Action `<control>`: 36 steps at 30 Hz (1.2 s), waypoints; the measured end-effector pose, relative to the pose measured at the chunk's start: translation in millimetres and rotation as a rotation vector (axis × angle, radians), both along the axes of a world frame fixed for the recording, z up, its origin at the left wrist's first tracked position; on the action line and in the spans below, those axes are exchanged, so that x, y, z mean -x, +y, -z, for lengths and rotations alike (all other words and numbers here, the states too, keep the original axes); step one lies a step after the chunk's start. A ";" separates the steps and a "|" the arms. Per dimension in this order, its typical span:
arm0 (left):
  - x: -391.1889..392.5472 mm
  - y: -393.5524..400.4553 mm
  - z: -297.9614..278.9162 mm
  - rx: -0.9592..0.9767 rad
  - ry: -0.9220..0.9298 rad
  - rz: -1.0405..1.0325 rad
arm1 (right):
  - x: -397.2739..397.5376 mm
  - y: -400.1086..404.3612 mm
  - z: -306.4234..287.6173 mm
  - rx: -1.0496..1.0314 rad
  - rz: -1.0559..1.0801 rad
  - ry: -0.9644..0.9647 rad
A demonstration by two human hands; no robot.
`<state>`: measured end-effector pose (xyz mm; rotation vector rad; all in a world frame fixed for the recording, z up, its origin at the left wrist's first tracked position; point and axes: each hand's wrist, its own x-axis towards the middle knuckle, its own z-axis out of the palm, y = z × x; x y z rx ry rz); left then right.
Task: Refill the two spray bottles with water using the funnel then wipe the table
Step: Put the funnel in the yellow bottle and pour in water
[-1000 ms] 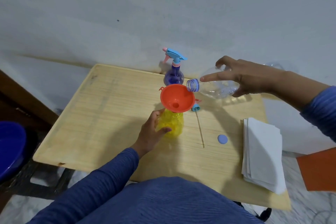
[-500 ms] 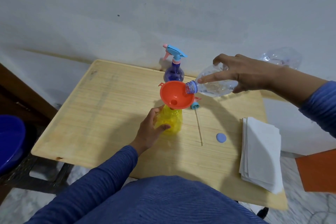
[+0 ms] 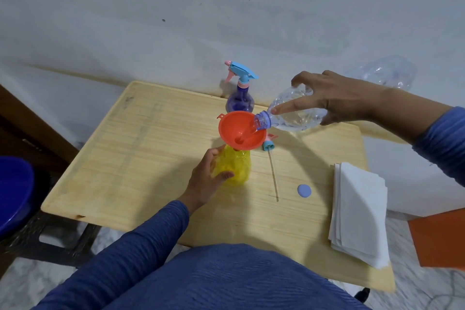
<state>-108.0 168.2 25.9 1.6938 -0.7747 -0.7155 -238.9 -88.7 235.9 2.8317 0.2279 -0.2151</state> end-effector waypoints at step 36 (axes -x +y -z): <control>-1.0 -0.7 -1.0 -0.022 -0.016 0.021 | 42.3 7.3 61.9 -1.051 0.646 -0.997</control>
